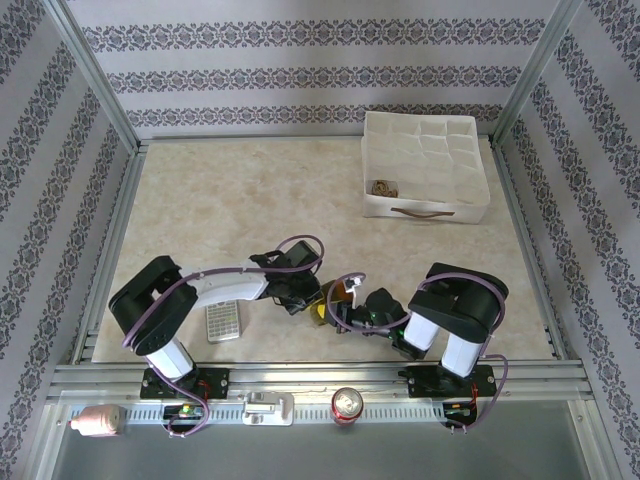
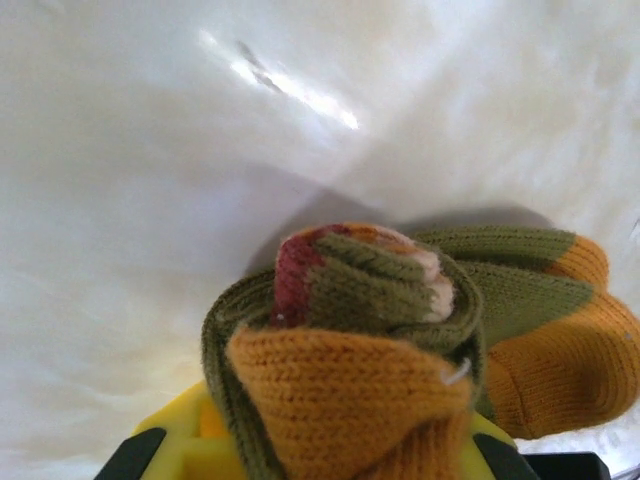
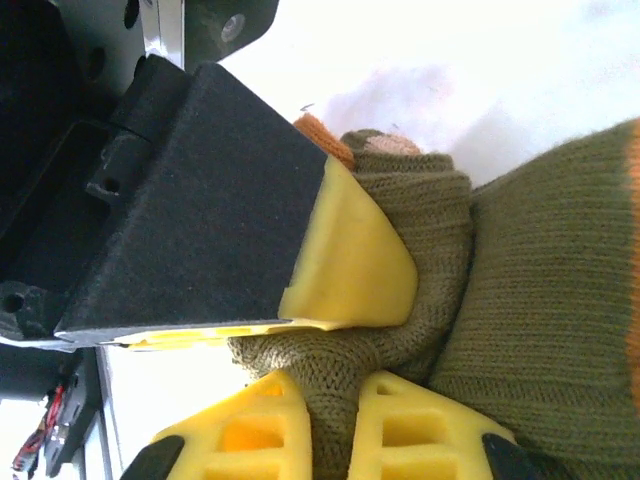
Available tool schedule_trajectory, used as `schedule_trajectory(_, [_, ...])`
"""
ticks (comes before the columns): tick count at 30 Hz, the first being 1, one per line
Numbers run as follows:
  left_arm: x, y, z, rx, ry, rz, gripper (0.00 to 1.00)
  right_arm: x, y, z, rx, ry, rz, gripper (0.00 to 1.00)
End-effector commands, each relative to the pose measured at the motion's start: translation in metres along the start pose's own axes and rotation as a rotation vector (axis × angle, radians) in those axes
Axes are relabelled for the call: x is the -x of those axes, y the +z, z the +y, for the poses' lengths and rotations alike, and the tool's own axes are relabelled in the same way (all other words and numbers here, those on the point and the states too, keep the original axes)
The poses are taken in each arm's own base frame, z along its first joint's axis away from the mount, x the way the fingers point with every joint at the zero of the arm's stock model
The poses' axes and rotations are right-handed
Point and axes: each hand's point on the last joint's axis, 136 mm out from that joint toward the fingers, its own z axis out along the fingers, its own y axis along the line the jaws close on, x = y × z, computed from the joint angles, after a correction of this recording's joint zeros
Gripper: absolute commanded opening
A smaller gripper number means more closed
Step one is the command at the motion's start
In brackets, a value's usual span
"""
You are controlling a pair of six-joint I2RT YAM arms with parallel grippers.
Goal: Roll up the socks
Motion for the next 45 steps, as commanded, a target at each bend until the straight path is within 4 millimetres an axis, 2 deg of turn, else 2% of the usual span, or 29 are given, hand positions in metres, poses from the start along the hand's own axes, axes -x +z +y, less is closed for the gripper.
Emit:
schedule_trajectory(1, [-0.027, 0.005, 0.140, 0.455, -0.159, 0.062, 0.00, -0.089, -0.007, -0.074, -0.258, -0.098, 0.452, 0.19])
schedule_trajectory(4, [-0.025, -0.013, 0.163, 0.505, -0.252, 0.004, 0.00, -0.066, 0.017, -0.037, -0.074, -0.294, 0.459, 0.35])
schedule_trajectory(6, [-0.026, -0.013, 0.161, 0.488, -0.294, -0.006, 0.00, -0.050, 0.022, -0.018, -0.009, -0.415, 0.458, 0.40])
schedule_trajectory(10, [-0.022, -0.018, 0.136, 0.535, -0.306, -0.018, 0.00, -0.003, 0.006, 0.007, -0.034, -0.593, 0.316, 0.44])
schedule_trajectory(12, [-0.021, -0.021, 0.126, 0.587, -0.313, -0.019, 0.00, 0.009, -0.009, 0.014, -0.071, -0.626, 0.252, 0.45])
schedule_trajectory(13, [-0.021, -0.022, 0.122, 0.609, -0.317, -0.017, 0.00, 0.010, -0.016, 0.018, -0.092, -0.652, 0.225, 0.46])
schedule_trajectory(14, [-0.020, -0.020, 0.118, 0.624, -0.316, -0.012, 0.00, 0.001, -0.024, 0.018, -0.114, -0.686, 0.224, 0.48])
schedule_trajectory(18, [-0.019, -0.022, 0.104, 0.700, -0.300, 0.009, 0.00, -0.016, -0.030, 0.025, -0.178, -0.795, 0.215, 0.50])
schedule_trajectory(23, [-0.016, -0.018, 0.096, 0.721, -0.300, 0.029, 0.00, -0.010, -0.021, 0.034, -0.295, -0.958, 0.171, 0.55])
schedule_trajectory(24, [-0.015, -0.017, 0.095, 0.722, -0.302, 0.029, 0.00, -0.005, -0.018, 0.040, -0.314, -0.992, 0.157, 0.55])
schedule_trajectory(28, [-0.012, -0.012, 0.089, 0.711, -0.297, 0.045, 0.00, 0.001, -0.011, 0.047, -0.372, -1.080, 0.146, 0.55])
schedule_trajectory(35, [-0.007, -0.010, 0.087, 0.706, -0.290, 0.057, 0.00, 0.015, -0.011, 0.046, -0.502, -1.169, 0.122, 0.55])
schedule_trajectory(38, [-0.006, -0.008, 0.085, 0.696, -0.288, 0.067, 0.00, 0.012, -0.007, 0.045, -0.490, -1.173, 0.137, 0.56])
schedule_trajectory(45, [-0.003, -0.006, 0.080, 0.674, -0.268, 0.079, 0.00, -0.001, 0.020, 0.032, -0.498, -1.176, 0.225, 0.53])
